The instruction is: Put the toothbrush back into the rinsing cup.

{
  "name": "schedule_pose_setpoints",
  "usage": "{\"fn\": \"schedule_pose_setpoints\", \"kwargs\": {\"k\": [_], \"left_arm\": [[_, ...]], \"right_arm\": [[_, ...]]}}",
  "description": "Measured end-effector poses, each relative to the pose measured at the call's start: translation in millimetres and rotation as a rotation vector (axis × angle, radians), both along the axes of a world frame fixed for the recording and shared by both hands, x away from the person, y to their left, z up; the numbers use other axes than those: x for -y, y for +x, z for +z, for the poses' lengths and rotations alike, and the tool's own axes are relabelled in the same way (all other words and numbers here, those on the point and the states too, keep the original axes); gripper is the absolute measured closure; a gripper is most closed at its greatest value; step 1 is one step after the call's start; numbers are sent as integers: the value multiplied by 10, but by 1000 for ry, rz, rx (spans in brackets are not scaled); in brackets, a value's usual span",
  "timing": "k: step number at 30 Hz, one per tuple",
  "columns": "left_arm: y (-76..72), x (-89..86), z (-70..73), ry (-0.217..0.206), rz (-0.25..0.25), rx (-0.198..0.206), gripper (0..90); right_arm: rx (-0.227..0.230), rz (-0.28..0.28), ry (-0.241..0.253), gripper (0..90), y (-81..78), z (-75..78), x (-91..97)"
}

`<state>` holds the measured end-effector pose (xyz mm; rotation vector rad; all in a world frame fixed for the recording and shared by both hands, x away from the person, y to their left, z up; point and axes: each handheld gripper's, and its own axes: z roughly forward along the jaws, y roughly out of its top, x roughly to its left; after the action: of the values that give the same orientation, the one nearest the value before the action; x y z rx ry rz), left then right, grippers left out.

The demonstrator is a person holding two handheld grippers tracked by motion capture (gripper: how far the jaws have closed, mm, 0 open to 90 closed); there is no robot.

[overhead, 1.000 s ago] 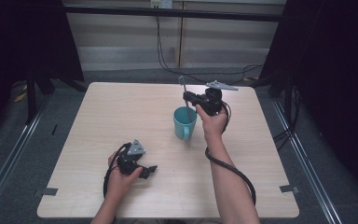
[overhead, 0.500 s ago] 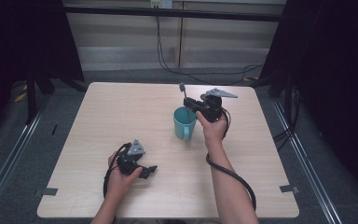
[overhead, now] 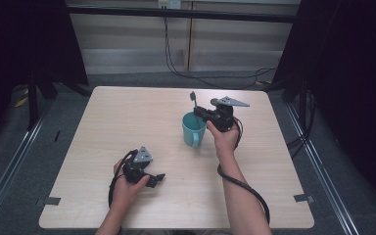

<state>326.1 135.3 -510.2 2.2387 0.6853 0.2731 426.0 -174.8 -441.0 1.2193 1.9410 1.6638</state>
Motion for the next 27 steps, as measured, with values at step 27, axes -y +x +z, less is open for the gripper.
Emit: {"fn": "schedule_pose_setpoints", "kwargs": {"k": [27], "left_arm": [[0, -1, 1, 1, 0, -1, 155]], "right_arm": [[-35, -26, -96, 729, -13, -57, 20]]}}
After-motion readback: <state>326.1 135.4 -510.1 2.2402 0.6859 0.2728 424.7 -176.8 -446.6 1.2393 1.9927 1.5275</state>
